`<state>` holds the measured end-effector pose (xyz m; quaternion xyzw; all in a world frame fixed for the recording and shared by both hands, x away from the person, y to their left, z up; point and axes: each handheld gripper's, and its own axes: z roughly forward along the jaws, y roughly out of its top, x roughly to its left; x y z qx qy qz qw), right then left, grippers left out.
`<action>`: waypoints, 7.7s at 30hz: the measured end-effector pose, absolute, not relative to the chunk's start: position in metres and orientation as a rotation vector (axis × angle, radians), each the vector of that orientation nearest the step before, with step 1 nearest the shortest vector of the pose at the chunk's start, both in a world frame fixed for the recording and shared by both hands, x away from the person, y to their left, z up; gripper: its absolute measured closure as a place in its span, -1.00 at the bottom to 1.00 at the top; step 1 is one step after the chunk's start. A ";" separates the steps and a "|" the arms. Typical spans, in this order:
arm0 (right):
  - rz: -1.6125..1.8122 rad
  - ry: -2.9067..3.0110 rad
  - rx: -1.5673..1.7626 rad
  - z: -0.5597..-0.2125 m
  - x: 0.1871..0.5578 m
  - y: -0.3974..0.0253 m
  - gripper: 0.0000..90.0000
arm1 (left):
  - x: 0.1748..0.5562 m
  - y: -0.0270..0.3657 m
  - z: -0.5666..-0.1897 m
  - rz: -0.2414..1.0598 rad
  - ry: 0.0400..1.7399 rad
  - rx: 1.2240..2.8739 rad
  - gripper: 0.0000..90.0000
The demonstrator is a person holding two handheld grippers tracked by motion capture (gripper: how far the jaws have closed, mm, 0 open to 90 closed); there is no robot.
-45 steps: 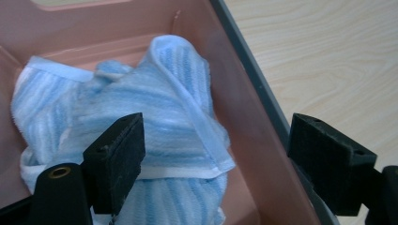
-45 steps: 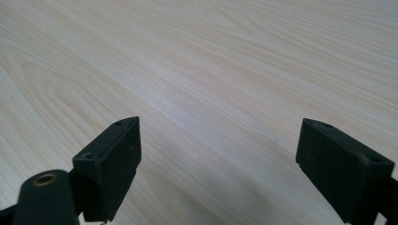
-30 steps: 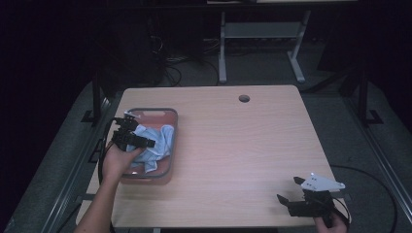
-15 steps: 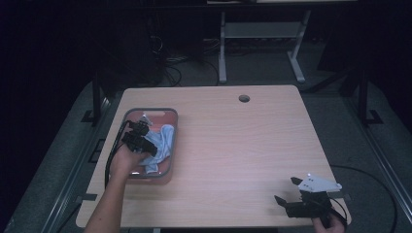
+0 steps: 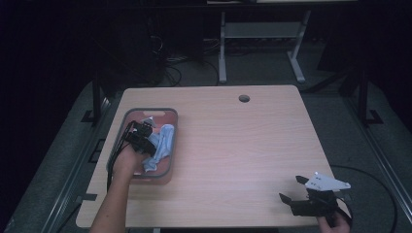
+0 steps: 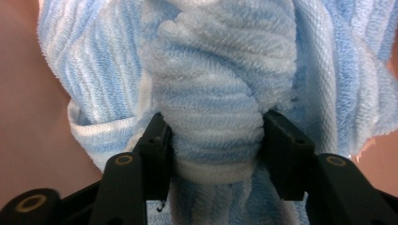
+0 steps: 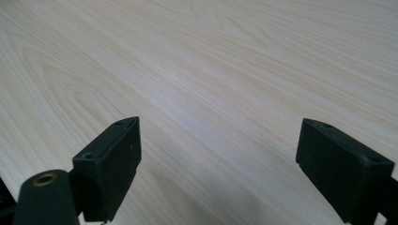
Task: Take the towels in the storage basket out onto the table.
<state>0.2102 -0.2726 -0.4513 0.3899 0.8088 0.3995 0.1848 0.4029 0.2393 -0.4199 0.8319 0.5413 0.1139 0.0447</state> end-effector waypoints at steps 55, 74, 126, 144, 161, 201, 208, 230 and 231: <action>1.061 2.298 1.106 -0.452 0.213 -0.301 -0.69 | 0.355 0.297 -0.344 0.169 1.503 2.016 0.44; 1.054 2.285 1.109 -0.449 0.212 -0.301 -0.69 | 0.345 0.290 -0.308 0.210 1.420 1.983 0.44; 1.056 2.273 1.107 -0.446 0.210 -0.302 -0.69 | 0.355 0.204 -0.271 0.200 1.225 2.003 0.43; 1.050 2.276 1.103 -0.447 0.209 -0.304 -0.69 | 0.368 0.163 -0.279 0.141 1.156 2.024 0.42; 1.047 2.273 1.112 -0.448 0.210 -0.305 -0.69 | 0.376 0.133 -0.304 0.093 1.119 2.049 0.42; 1.061 2.257 1.146 -0.450 0.214 -0.308 -0.69 | 0.403 0.069 -0.351 -0.012 1.077 2.132 0.42; 1.061 2.261 1.143 -0.449 0.214 -0.308 -0.69 | 0.403 0.057 -0.358 -0.023 1.062 2.158 0.42; 1.051 2.264 1.158 -0.453 0.213 -0.310 -0.69 | 0.403 0.029 -0.397 -0.085 1.041 2.201 0.38; 1.051 2.263 1.158 -0.453 0.213 -0.310 -0.69 | 0.404 0.029 -0.398 -0.086 1.045 2.202 0.38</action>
